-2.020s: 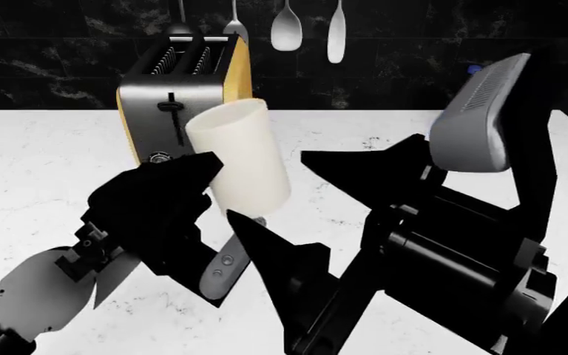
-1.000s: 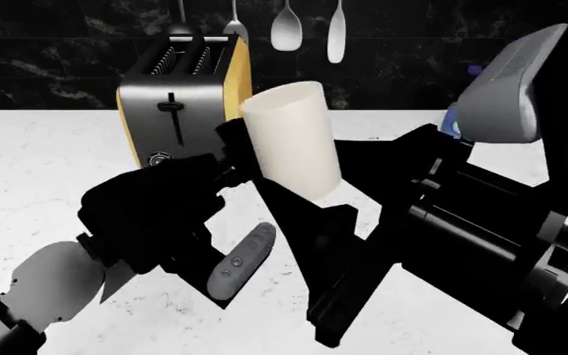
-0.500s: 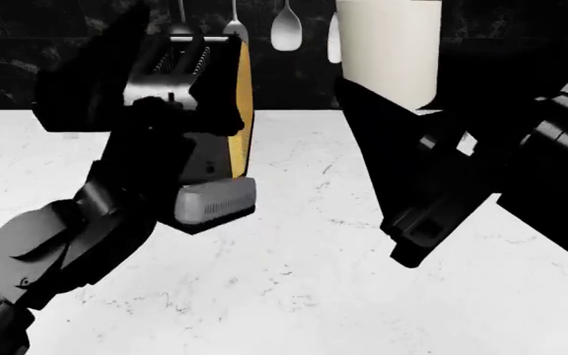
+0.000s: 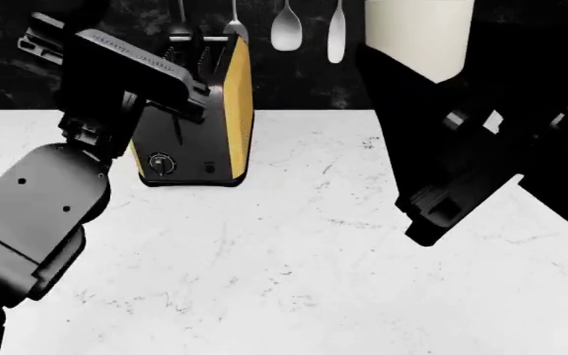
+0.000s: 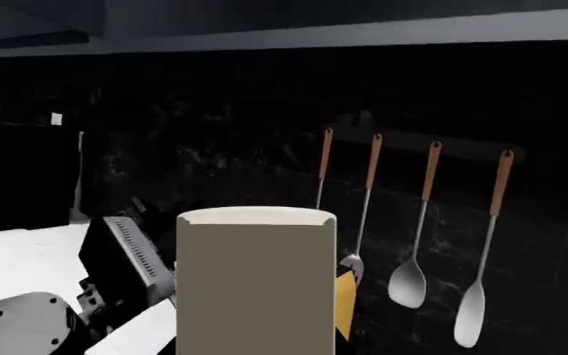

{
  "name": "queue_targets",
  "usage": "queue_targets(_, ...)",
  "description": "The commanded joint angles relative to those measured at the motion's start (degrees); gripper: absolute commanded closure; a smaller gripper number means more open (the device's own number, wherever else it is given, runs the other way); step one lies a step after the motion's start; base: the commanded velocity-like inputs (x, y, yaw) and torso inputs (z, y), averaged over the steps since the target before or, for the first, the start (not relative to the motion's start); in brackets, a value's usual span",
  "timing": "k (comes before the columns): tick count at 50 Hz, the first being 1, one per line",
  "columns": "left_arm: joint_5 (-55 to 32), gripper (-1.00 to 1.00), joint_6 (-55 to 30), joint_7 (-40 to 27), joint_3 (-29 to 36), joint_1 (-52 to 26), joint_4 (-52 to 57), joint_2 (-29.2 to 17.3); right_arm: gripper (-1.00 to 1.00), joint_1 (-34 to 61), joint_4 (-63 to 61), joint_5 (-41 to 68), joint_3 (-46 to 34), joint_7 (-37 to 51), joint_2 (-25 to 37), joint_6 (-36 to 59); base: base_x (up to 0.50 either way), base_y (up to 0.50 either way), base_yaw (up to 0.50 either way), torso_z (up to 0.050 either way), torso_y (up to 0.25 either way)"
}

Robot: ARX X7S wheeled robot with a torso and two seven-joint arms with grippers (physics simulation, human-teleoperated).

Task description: A wet mug is on the counter and needs to be dried. Pick it up and place it upside down in the open cabinet.

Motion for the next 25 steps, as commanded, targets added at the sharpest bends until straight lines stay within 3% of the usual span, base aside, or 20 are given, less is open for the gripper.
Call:
queue_targets(1,-22.4,-1.0,-18.2,5.8,-3.5,-1.6,1.7,-0.3,1.0,0.1,-3.6,-8.6,1.5,-3.0,-1.6,3.9,0.0,0.0,0.0,0.0,0.0)
queue_targets(13,-26.3,-1.0,-22.0,5.4,-3.9,-0.9,0.8,-0.5,1.0,11.4,-8.6,-11.2,-1.1,-0.2,-0.5,6.5,0.0,0.0,0.0,0.0,0.001)
queue_targets(25,-26.3,-1.0,-21.7,5.6,-3.9,-0.5,1.0,-0.8,1.0,26.3,-7.5,-14.8,-2.9,-1.8,-4.5,6.9,0.0,0.0,0.0,0.0,0.0)
